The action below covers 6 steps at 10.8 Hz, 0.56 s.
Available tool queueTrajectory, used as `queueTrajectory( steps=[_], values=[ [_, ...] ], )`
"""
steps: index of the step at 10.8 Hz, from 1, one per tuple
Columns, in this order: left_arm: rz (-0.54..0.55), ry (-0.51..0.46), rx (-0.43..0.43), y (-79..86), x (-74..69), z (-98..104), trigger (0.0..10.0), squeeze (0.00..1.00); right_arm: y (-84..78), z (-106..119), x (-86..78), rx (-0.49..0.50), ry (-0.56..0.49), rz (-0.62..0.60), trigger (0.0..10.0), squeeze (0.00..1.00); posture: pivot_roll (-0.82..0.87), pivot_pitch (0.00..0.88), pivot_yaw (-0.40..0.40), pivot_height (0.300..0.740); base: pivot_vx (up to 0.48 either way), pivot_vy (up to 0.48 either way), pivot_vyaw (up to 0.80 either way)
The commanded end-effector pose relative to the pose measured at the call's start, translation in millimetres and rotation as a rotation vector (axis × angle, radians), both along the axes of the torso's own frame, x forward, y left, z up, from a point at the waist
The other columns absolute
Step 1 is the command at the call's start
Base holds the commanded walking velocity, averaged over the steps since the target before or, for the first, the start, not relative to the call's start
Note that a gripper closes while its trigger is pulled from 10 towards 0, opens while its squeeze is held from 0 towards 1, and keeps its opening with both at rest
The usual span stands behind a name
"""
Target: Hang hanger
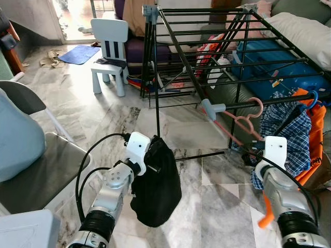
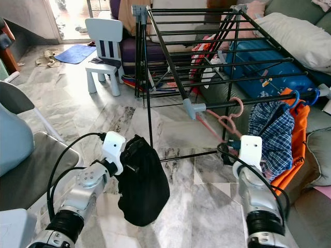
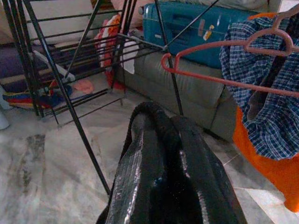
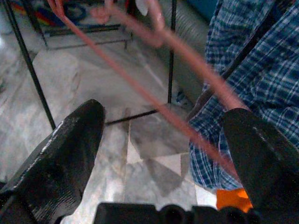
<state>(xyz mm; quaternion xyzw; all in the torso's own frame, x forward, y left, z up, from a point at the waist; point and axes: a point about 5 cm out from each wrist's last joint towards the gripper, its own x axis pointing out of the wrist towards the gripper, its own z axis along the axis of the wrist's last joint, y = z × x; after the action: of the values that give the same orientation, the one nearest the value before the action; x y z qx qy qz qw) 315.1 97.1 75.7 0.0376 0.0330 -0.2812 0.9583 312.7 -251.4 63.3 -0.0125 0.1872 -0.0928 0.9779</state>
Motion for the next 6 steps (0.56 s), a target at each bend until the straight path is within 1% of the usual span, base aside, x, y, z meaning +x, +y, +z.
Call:
queueTrajectory(
  steps=[1, 2, 3, 4, 5, 6],
  values=[
    [-0.01, -0.011, 0.005, -4.7, 2.7, 3.7, 10.0, 0.0, -7.9, 6.1, 3.7, -0.019, -0.007, 0.014, 0.7, 0.0, 0.06, 0.0, -0.072, 0.74, 0.0, 0.0, 0.0],
    [-0.017, -0.006, 0.011, -6.1, 2.6, 2.7, 10.0, 0.0, -13.2, 7.7, 3.7, -0.022, -0.006, 0.007, 0.0, 0.0, 0.06, 0.0, -0.07, 0.74, 0.0, 0.0, 0.0],
    [-0.023, -0.002, 0.015, -6.7, 2.4, 1.8, 10.0, 0.0, -20.7, 13.5, 4.6, -0.057, -0.022, -0.001, 10.0, 0.0, 0.06, 0.0, -0.068, 0.74, 0.0, 0.0, 0.0],
    [-0.028, 0.001, 0.019, -6.6, 2.0, 1.2, 10.0, 0.0, -24.8, 18.2, 4.8, -0.088, -0.039, -0.002, 10.0, 0.0, 0.06, 0.0, -0.067, 0.74, 0.0, 0.0, 0.0],
    [-0.033, 0.008, 0.029, -6.8, 1.5, -0.6, 10.0, 0.0, -30.7, 24.3, 3.7, -0.169, -0.067, 0.012, 10.0, 0.0, 0.06, 0.0, -0.067, 0.74, 0.0, 0.0, 0.0],
    [-0.034, 0.011, 0.03, -7.0, 1.2, -1.3, 10.0, 0.0, -34.0, 27.1, 0.9, -0.214, -0.082, 0.023, 10.0, 0.0, 0.06, 0.0, -0.065, 0.74, 0.0, 0.0, 0.0]
  ],
)
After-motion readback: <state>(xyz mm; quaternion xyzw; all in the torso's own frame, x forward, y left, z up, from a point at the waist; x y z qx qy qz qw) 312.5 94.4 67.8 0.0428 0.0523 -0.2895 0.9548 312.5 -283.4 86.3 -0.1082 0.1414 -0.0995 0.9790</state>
